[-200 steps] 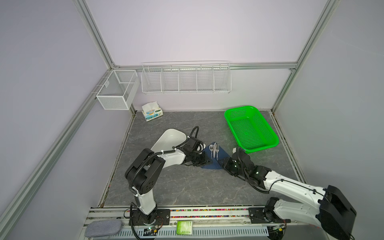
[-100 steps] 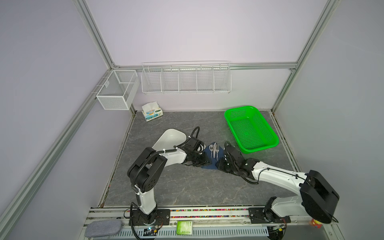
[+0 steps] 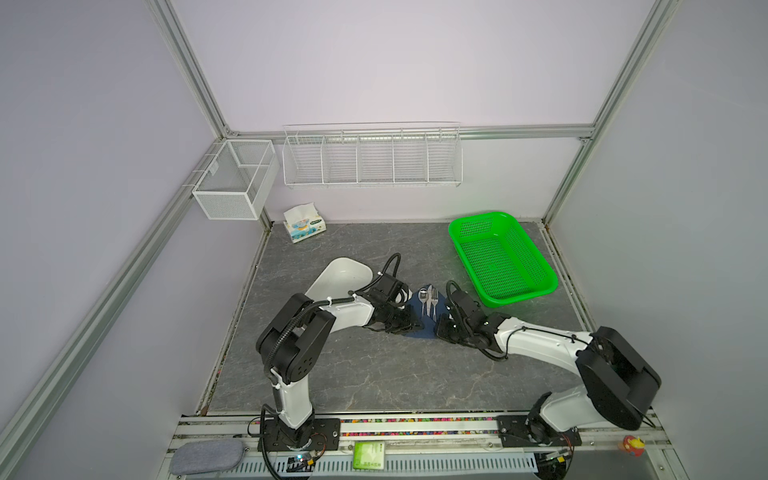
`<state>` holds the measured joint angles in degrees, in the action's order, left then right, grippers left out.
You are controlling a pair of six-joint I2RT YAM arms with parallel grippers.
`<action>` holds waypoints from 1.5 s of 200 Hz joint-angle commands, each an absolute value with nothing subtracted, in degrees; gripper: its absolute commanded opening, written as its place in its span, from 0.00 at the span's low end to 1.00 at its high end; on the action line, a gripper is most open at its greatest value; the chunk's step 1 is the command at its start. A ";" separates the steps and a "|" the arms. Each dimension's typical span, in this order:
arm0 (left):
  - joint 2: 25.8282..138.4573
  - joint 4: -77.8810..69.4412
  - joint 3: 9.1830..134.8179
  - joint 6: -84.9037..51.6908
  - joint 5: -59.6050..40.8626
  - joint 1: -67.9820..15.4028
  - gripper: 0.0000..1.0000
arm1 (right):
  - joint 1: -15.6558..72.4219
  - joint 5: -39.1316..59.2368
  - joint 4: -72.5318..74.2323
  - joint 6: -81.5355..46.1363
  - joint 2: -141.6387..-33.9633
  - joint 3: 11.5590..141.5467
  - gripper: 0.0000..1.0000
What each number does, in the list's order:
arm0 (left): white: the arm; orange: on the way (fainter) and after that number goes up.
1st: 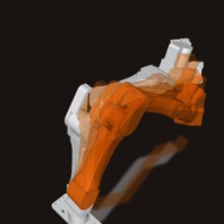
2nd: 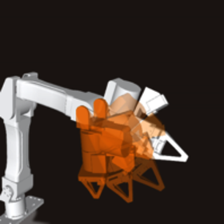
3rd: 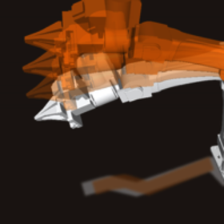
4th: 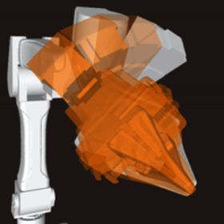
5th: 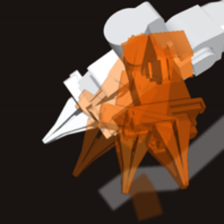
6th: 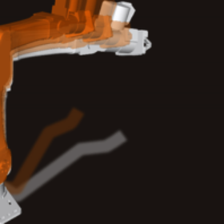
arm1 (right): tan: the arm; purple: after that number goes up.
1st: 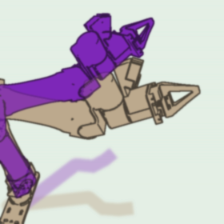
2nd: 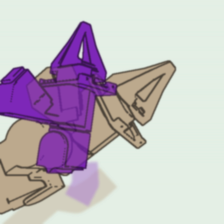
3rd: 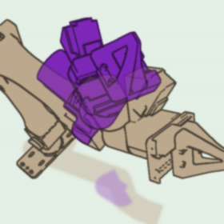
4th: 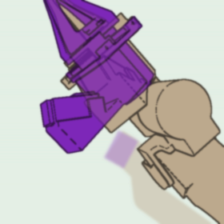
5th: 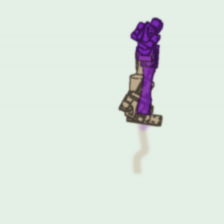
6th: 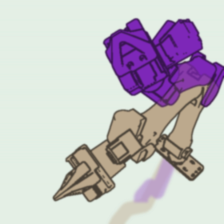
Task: Place the utensils on the paper napkin and roll it up
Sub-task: 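Fold the near napkin edge over the utensil handles with both grippers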
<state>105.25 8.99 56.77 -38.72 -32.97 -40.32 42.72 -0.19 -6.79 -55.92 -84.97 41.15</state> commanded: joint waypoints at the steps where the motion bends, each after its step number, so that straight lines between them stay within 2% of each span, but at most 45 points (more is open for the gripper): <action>1: 103.50 7.83 55.95 -37.38 -34.21 -40.62 0.27 | 42.41 -1.42 -7.48 -56.78 -86.22 39.85 0.12; 41: 102.35 6.41 53.04 -36.75 -34.40 -40.61 0.28 | 42.15 -1.56 -9.47 -57.68 -88.04 40.30 0.12; 107: 101.80 11.96 53.57 -33.51 -29.57 -40.44 0.27 | 41.87 0.05 -9.06 -58.21 -88.06 40.71 0.14; 174: 101.95 11.62 54.34 -33.72 -29.62 -40.43 0.27 | 39.80 5.00 -2.12 -58.54 -85.79 40.35 0.16; 206: 101.77 10.98 54.07 -34.49 -29.25 -40.43 0.26 | 39.30 3.18 -6.71 -57.32 -88.61 41.92 0.16; 253: 98.01 10.84 51.47 -35.03 -24.29 -40.35 0.27 | 38.94 1.94 -8.07 -57.33 -88.86 40.78 0.16; 300: 92.97 8.58 50.11 -36.53 -24.76 -40.25 0.28 | 38.87 3.47 -6.99 -57.34 -89.03 40.08 0.17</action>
<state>96.79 10.74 51.27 -35.53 -25.85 -40.29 39.35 3.07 -6.39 -56.99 -88.53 40.86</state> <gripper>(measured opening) 0.272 0.163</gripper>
